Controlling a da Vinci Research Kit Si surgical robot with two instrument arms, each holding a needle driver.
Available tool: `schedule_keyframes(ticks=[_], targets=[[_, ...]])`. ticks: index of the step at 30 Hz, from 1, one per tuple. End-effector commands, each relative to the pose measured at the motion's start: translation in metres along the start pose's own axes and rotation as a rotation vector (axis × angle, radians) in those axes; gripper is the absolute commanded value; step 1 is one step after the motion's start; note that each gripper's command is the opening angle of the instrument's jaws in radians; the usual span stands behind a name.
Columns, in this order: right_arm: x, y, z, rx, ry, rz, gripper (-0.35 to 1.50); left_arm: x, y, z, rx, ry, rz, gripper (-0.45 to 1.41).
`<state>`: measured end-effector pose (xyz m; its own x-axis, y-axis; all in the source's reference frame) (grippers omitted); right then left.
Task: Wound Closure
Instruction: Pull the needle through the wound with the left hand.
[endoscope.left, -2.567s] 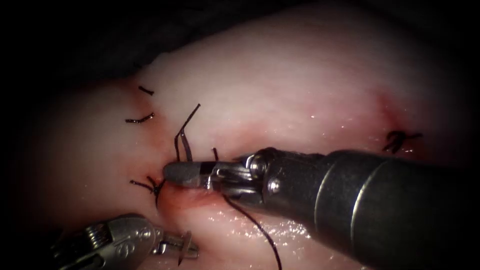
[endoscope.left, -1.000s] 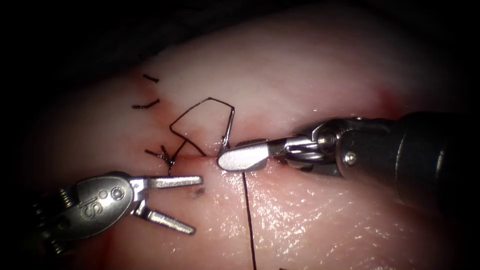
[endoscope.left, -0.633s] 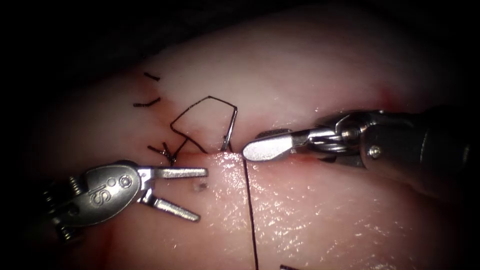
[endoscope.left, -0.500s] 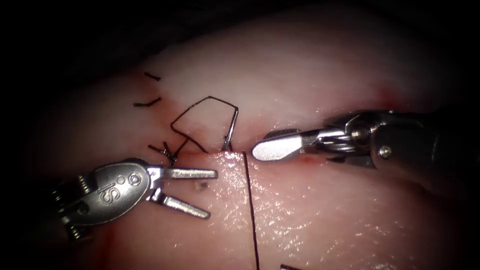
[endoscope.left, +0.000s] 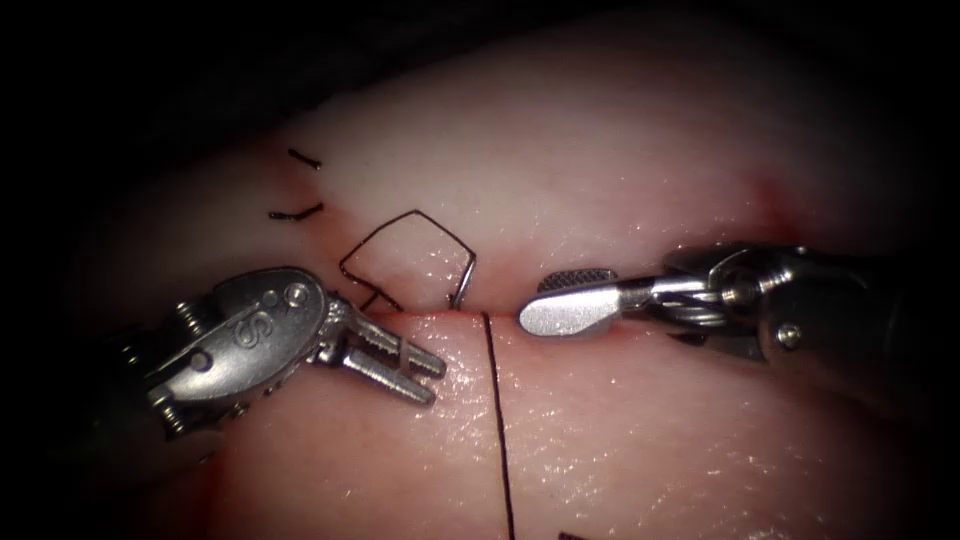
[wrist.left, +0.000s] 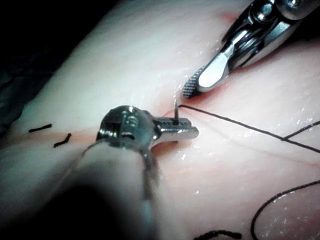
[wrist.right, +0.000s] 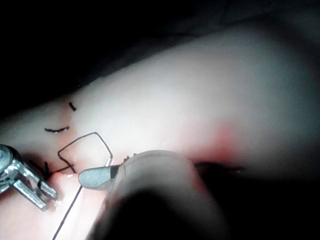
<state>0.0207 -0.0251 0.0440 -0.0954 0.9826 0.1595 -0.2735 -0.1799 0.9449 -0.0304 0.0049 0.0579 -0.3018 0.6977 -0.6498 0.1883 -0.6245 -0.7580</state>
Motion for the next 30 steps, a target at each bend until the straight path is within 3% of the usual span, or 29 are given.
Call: schedule_keyframes(ticks=[1,8,11,12,14,15,25,30], targets=[[0.0007,-0.0004,0.0012,0.008,0.005,-0.003,1.14,0.0008,-0.0008,0.0,0.008,0.014,-0.013,-0.45],[-0.0001,0.0,0.0014,0.009,0.008,-0.012,1.11,0.0019,0.0,-0.0006,0.087,0.043,-0.184,-0.45],[-0.0007,0.0003,0.0016,0.008,0.01,-0.025,1.09,0.0028,0.001,-0.0008,0.119,0.064,-0.368,-0.45],[-0.0007,0.0003,0.0016,0.008,0.01,-0.025,1.09,0.0028,0.001,-0.0008,0.119,0.064,-0.368,-0.45],[-0.0011,0.0006,0.0018,0.01,0.012,-0.024,1.09,0.0035,0.0018,-0.0007,0.118,0.095,-0.522,-0.45],[-0.0012,0.0007,0.0018,0.01,0.013,-0.025,1.09,0.004,0.0022,-0.0007,0.115,0.114,-0.597,-0.45],[-0.0013,0.0007,0.0017,0.011,0.011,-0.027,1.09,0.0069,0.0042,-0.0022,-0.006,0.26,-0.885,-0.45],[-0.0014,0.0007,0.0015,0.012,0.009,-0.027,1.09,0.0081,0.005,-0.0034,-0.032,0.295,-0.844,-0.45]])
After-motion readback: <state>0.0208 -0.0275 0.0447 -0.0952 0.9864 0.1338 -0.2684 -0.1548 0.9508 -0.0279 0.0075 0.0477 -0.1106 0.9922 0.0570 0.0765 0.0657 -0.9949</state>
